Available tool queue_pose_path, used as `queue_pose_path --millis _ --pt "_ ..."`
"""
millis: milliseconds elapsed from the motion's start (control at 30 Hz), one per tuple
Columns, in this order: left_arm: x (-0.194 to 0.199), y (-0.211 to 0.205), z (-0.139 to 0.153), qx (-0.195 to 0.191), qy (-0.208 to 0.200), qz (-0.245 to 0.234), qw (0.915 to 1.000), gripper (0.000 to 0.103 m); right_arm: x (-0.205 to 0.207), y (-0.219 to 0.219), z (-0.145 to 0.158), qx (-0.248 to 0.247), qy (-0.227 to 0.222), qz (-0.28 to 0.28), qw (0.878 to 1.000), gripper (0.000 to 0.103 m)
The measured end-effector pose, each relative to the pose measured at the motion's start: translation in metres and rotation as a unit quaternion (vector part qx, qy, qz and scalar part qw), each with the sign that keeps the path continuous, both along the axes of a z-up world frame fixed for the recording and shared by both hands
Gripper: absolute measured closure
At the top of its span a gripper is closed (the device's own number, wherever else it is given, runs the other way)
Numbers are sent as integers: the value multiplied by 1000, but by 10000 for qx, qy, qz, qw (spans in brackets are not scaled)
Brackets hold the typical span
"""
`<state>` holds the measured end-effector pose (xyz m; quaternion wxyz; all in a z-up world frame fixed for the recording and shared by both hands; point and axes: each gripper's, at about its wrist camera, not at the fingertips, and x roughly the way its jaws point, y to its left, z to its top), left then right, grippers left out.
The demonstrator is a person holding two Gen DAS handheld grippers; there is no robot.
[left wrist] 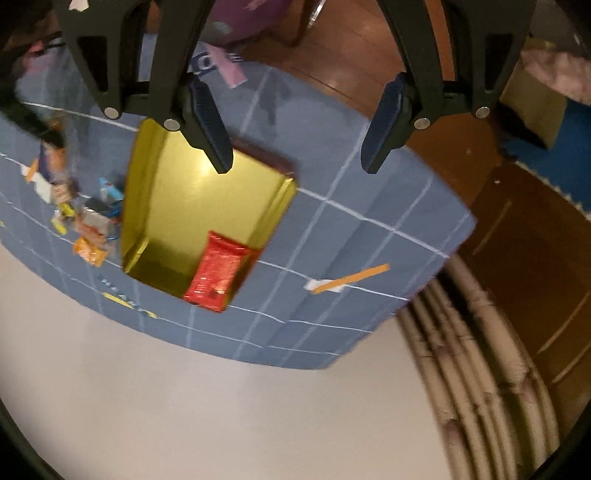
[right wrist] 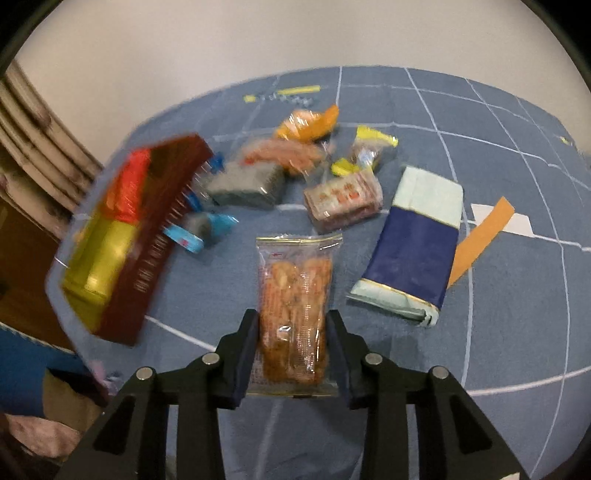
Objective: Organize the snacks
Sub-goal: 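Place the clear peanut bar bag into the tin with the right tool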
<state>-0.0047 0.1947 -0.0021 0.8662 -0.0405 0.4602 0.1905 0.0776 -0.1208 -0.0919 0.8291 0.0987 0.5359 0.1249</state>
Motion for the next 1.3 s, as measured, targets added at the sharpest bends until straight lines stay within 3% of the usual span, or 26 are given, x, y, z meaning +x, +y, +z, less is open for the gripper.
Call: queue_pose_path --millis 100,333,467,733,1000,1167,1300 --pt "-3 -1 -3 298 -84 108 9995 34 2 8 30 465 -121 65 9988 66" --pt "-10 10 -5 291 -230 184 9991 32 53 77 77 1448 -75 563 9878 66" --pt "-10 18 -6 310 -313 307 9986 30 85 128 72 1330 -1 770 9881 66" --pt "-6 25 -9 229 -242 313 9990 29 131 184 20 761 310 498 9954 66" --pt "-2 23 -16 196 -81 218 9995 29 145 194 0 427 282 402 9979 64" --pt "0 20 -20 251 8 187 9995 29 144 188 4 652 99 413 9970 60" --pt "0 21 -20 248 13 222 9994 29 123 144 28 1146 -282 289 9926 60"
